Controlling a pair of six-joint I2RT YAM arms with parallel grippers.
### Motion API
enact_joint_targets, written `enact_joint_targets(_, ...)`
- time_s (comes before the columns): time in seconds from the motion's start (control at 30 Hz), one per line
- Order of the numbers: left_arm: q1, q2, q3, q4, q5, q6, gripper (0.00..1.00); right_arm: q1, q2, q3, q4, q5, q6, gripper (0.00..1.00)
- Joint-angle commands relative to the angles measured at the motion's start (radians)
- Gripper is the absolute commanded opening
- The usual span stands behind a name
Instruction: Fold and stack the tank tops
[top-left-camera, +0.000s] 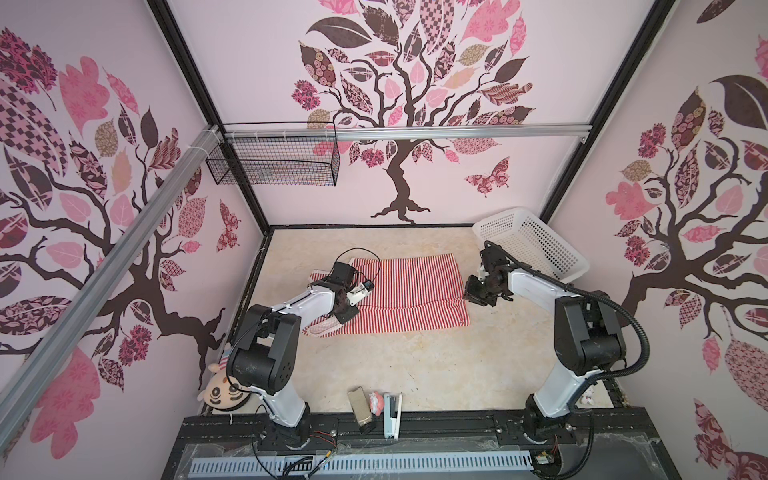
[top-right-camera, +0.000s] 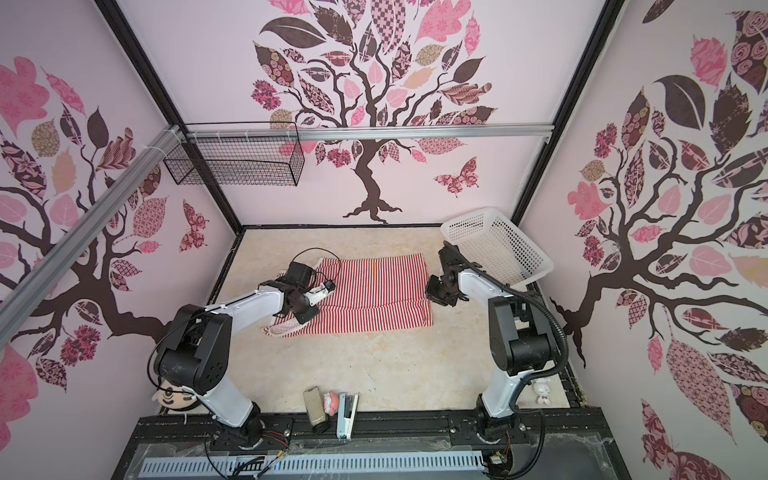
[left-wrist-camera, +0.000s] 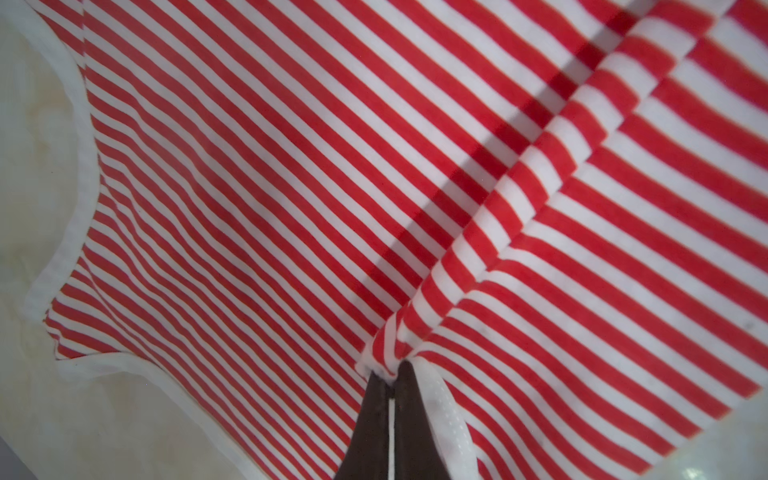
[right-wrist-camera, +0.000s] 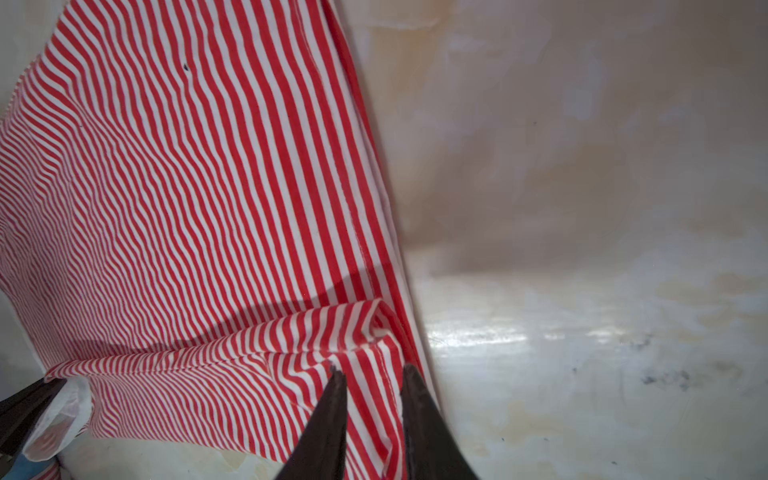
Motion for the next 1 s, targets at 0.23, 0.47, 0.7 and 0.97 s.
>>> enact_joint_targets(0.23, 0.028, -0.136, 0.020, 0.043, -0.076, -0.116, 0.30, -0.008, -0.111, -0.034, -0.014, -0.046, -0.010, 0.56)
enact_joint_targets(0.47, 0.064, -0.283, -0.085, -0.023, -0.050, -0.075, 0.33, 0.015, -0.251, -0.191, -0.006, -0.078, -0.012, 0.58)
enact_joint_targets(0.7, 0.274, -0.373, -0.201, -0.063, 0.066, 0.004, 0.37, 0.018, -0.375, -0.365, 0.017, -0.091, -0.031, 0.60)
enact_joint_targets(0.97, 0.368, -0.366, -0.235, -0.086, 0.137, 0.043, 0.38, 0.018, -0.410, -0.436, 0.039, -0.102, -0.020, 0.60)
